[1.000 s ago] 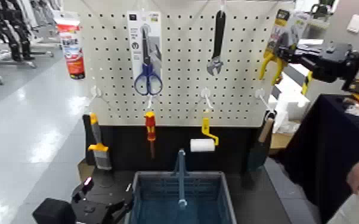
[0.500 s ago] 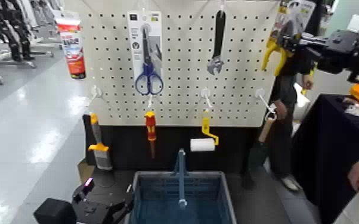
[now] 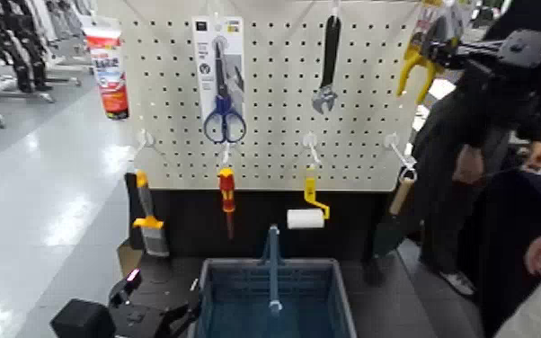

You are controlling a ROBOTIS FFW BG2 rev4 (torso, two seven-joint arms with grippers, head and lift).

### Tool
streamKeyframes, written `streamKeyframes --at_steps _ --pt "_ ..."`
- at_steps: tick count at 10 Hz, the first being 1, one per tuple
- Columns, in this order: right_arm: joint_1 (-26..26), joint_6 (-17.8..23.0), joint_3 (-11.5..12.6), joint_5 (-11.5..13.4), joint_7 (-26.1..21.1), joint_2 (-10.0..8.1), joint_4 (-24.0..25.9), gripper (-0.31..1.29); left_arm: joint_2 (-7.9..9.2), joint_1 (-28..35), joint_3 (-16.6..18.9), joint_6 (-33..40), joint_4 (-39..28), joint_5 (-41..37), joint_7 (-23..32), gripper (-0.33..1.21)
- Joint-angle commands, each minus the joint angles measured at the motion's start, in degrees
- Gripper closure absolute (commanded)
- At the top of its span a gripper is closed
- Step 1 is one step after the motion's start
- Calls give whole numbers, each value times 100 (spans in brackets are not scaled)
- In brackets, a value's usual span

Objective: Put the yellow pliers into the crate.

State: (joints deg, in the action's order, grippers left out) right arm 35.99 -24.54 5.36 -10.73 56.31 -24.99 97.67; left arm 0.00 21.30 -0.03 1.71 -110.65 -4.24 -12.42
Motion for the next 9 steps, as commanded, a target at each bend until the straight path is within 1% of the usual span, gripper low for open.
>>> streamKeyframes --at_steps 1,4,5,6,7,8,9 --pt "-110 -112 27 -8 2 12 243 112 -123 5 12 -22 -9 -7 -6 12" --pt "-400 -358 168 -52 11 56 692 112 -105 -12 3 -74 -18 2 11 12" --pt "-541 -402 220 -104 20 118 823 112 -97 -12 -6 -92 -18 2 29 12" --pt "-708 -464 256 -140 -6 197 982 112 -70 -12 -14 -109 -18 2 38 12" --pt "-892 -569 379 -157 2 249 1175 112 -9 -38 -67 -136 -18 -7 108 12" --pt "-1121 -666 537 -175 -6 372 1412 112 62 -74 -129 -171 -18 -16 187 12" --pt "-1279 -692 616 -175 -6 513 1500 112 105 -65 -146 -171 -18 -33 240 12"
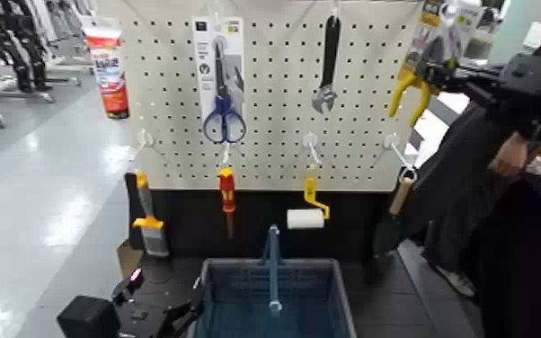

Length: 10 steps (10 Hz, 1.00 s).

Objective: Put the yellow pliers into the crate.

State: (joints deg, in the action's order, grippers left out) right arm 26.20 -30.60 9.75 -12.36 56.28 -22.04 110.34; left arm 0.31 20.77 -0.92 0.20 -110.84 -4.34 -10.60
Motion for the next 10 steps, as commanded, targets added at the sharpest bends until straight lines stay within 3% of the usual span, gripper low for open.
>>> streamKeyframes --at_steps 1,5,10 --pt "-502 -86 273 -29 -3 350 286 112 119 -21 -101 -46 1 -41 120 12" --pt "-1345 -262 616 -108 -12 886 559 112 259 -74 -198 -117 -8 -59 322 12" --pt "-2260 -350 537 -179 -64 1466 506 112 373 -91 -277 -143 -17 -94 480 12"
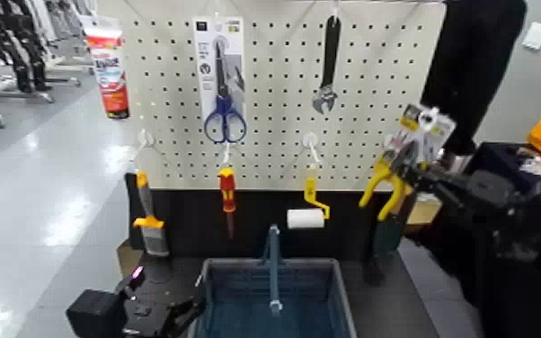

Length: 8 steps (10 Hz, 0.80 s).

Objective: Put the yellow pliers into the crate.

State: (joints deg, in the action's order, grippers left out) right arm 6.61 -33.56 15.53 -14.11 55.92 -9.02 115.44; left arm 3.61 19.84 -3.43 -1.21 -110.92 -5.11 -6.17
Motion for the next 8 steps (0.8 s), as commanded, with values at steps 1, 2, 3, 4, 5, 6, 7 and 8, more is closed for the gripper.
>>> streamKeyframes --at_steps 1,2,3,4,5,6,7,8 --pt "-432 -107 -112 -13 -37 217 -13 112 60 2 -43 -2 -9 -25 72 12" --pt "-546 -116 -226 -13 -55 278 -57 112 60 2 -52 -2 -9 -25 72 12" --pt "-678 -116 -305 -31 -73 331 -118 112 60 2 -52 -2 -9 -25 81 12" --pt "-766 -125 -384 -48 -73 375 -188 112 60 2 -43 -11 -9 -25 81 12" --pt "-836 -133 -455 -66 -73 384 -250 112 69 2 -43 -11 -9 -25 81 12" --pt "-898 -142 -543 -92 -73 393 -355 112 69 2 -52 -11 -9 -34 81 12" --pt "-951 -133 -587 -101 -73 410 -443 112 69 2 -43 -11 -9 -34 81 12" --pt "-995 -116 -630 -110 -73 419 -522 112 69 2 -43 -11 -9 -34 81 12"
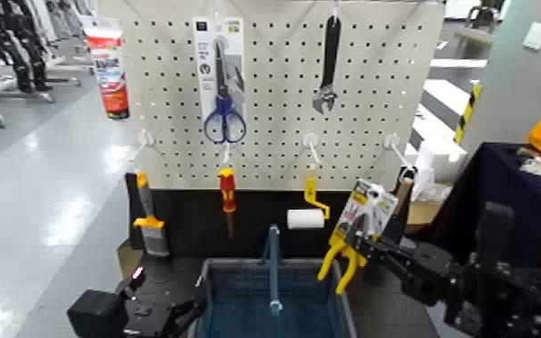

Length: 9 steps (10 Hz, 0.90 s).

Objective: Put the yellow pliers into the crate.

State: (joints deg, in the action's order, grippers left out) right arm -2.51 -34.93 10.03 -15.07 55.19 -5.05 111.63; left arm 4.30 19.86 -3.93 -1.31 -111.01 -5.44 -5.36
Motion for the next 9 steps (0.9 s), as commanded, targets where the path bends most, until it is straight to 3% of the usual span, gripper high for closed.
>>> streamKeyframes --at_steps 1,9 --pt "-118 39 -115 -14 9 21 -265 112 1 9 -3 0 0 -1 0 12" --pt "137 610 -651 92 115 -40 -1513 112 1 -9 -12 0 -17 -36 0 12"
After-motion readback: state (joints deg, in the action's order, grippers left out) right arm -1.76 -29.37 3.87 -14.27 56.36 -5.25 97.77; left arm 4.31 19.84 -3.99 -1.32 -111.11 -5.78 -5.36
